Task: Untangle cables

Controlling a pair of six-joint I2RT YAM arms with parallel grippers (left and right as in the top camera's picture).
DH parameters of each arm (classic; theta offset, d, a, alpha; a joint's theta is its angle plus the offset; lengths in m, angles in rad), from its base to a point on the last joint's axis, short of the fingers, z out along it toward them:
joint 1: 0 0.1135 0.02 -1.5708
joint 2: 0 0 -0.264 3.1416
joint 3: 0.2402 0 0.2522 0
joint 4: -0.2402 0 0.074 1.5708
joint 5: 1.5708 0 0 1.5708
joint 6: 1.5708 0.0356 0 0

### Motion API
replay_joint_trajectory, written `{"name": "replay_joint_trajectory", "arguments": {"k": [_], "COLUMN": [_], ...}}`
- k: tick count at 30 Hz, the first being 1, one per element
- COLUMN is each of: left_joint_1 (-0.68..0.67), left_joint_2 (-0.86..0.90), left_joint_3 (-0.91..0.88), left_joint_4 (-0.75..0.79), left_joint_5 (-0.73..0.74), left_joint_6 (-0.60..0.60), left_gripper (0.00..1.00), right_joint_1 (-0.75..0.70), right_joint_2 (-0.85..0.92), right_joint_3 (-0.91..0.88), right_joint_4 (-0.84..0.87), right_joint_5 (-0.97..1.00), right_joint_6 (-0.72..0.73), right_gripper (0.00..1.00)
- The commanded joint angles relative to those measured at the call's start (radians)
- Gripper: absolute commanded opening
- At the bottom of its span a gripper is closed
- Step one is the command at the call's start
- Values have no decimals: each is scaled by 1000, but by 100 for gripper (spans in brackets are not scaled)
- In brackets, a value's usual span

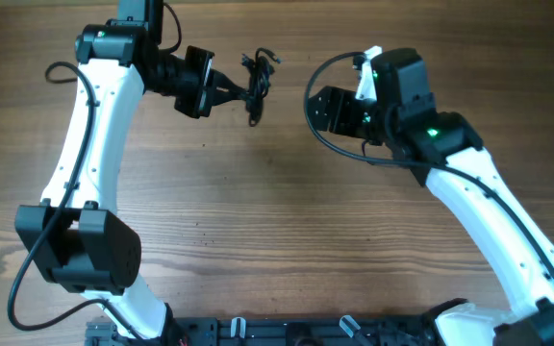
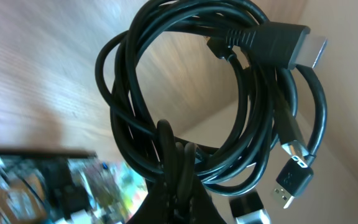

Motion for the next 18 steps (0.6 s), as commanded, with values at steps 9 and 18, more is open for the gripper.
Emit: {"name": "replay_joint_trajectory", "arguments": {"k": [9,18], "left_joint_1": [-2,-2], "left_joint_2": [-18,-18], "left_joint_3": [16,16], "left_joint_4": [53,95], "left_joint_5": [322,352], "left_joint_6": [-77,-76], "left_gripper": [4,4], "right_joint_1": [8,21], "right_joint_2": [209,281], "right_joint_3": [16,16], "right_joint_4": [183,276], "right_joint_5": [-263,-281], "right_joint_6": [24,69], "right_gripper": [57,52]}}
